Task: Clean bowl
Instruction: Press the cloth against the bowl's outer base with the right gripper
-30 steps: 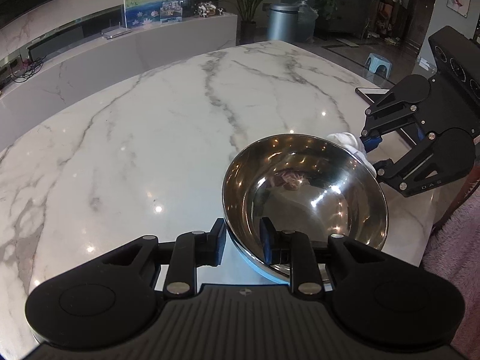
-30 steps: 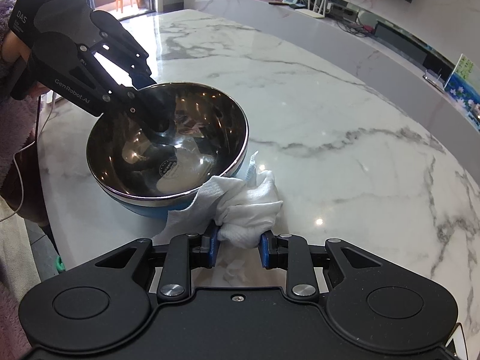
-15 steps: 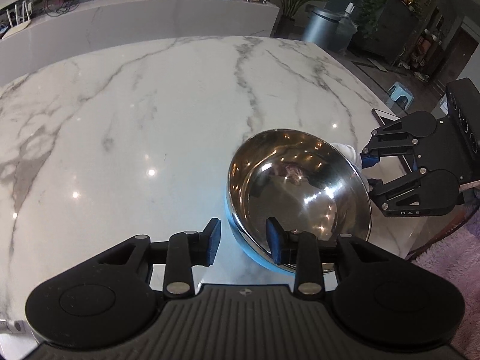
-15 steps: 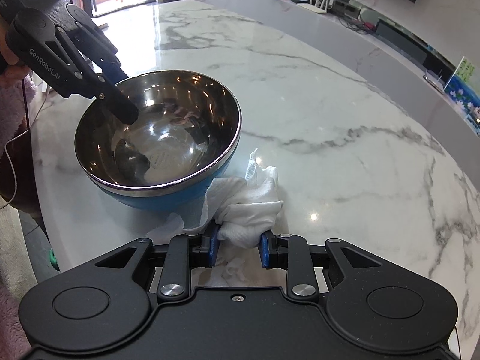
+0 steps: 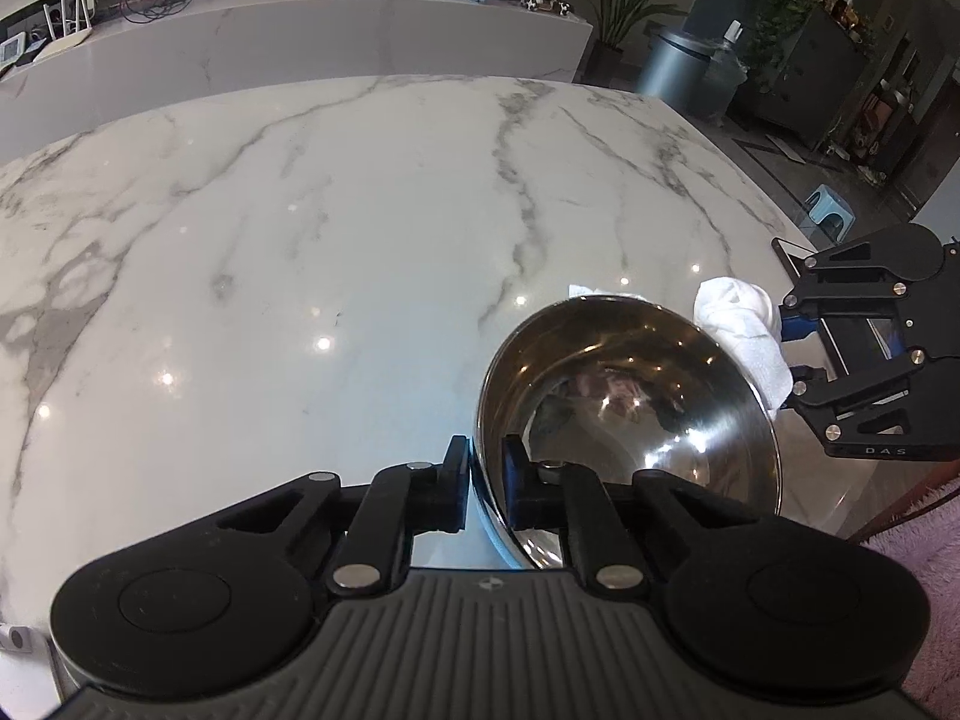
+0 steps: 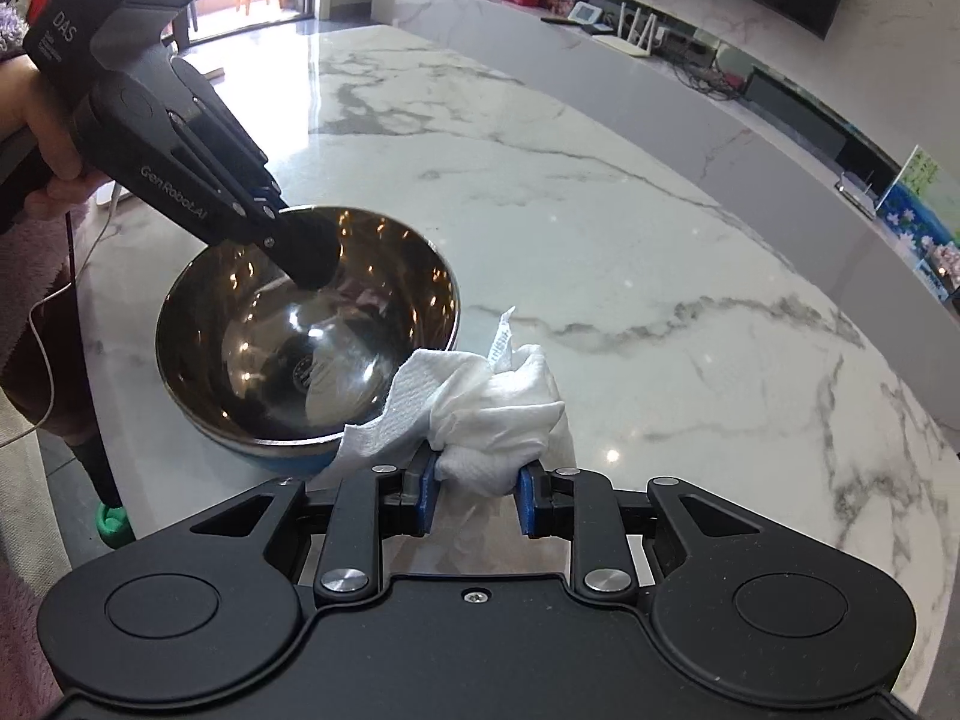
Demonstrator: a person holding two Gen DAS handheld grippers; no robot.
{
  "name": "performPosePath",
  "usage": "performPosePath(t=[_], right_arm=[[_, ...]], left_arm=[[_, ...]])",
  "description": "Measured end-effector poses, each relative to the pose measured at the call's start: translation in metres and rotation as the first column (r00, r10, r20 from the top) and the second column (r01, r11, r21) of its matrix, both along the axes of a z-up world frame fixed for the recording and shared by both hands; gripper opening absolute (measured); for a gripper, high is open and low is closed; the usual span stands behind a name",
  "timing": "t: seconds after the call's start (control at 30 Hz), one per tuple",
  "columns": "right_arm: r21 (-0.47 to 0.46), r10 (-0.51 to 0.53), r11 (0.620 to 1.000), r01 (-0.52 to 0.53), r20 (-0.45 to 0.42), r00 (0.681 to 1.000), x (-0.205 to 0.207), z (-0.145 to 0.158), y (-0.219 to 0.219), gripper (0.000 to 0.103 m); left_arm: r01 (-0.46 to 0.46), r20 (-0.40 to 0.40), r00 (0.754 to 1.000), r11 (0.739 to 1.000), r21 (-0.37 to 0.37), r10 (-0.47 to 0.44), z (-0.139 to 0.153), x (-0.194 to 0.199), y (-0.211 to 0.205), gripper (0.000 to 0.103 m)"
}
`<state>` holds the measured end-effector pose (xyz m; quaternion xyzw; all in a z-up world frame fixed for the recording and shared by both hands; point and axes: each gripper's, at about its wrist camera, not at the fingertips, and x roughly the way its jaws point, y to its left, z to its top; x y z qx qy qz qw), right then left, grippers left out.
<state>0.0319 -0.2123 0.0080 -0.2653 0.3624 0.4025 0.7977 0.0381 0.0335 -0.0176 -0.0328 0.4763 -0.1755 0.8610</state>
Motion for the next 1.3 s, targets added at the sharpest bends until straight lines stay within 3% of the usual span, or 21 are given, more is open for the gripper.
performPosePath(t=[0.17, 0.47, 0.67, 0.73, 0.87, 1.03, 1.1, 1.17, 1.3], right_arm=[[-0.012, -0.049, 0.999, 0.049, 0.026, 0.998, 0.011, 0.013, -0.008, 0.023], [-0.059, -0.062, 0.997, 0.057, -0.102, 0.993, -0.015, 0.001, -0.003, 0.023], [-0.041, -0.107, 0.994, 0.104, -0.103, 0.989, -0.026, -0.001, 0.012, 0.023], [-0.036, -0.122, 0.992, 0.119, -0.098, 0.988, -0.024, -0.001, 0.016, 0.023], [-0.031, -0.134, 0.991, 0.131, -0.094, 0.987, -0.023, -0.003, 0.017, 0.023], [-0.025, -0.148, 0.989, 0.147, -0.091, 0.985, -0.024, -0.004, 0.015, 0.023], [-0.021, -0.153, 0.988, 0.152, -0.092, 0.984, -0.024, -0.003, 0.015, 0.023], [-0.016, -0.158, 0.987, 0.157, -0.094, 0.983, -0.024, -0.002, 0.015, 0.023], [-0.005, -0.169, 0.986, 0.169, -0.095, 0.981, -0.024, 0.0, 0.015, 0.023]], left_arm=[[-0.006, 0.002, 1.0, 1.0, 0.011, 0.006, 0.001, 0.011, -0.003, 0.007], [-0.027, 0.019, 0.999, 0.999, 0.024, 0.026, 0.001, 0.018, -0.003, 0.007], [-0.021, 0.031, 0.999, 0.999, 0.025, 0.021, 0.002, 0.016, -0.004, 0.007], [-0.027, 0.039, 0.999, 0.999, 0.024, 0.026, 0.004, 0.016, -0.001, 0.01], [-0.041, 0.033, 0.999, 0.999, 0.007, 0.04, 0.013, 0.01, 0.007, 0.047], [-0.038, 0.007, 0.999, 0.999, -0.012, 0.038, 0.011, 0.003, 0.009, 0.043], [-0.032, -0.003, 0.999, 0.999, -0.002, 0.032, 0.007, 0.002, 0.007, 0.026], [-0.028, -0.002, 1.0, 1.0, 0.003, 0.028, 0.004, 0.002, 0.006, 0.019], [-0.036, 0.003, 0.999, 0.999, 0.016, 0.036, -0.001, 0.002, 0.003, 0.016]])
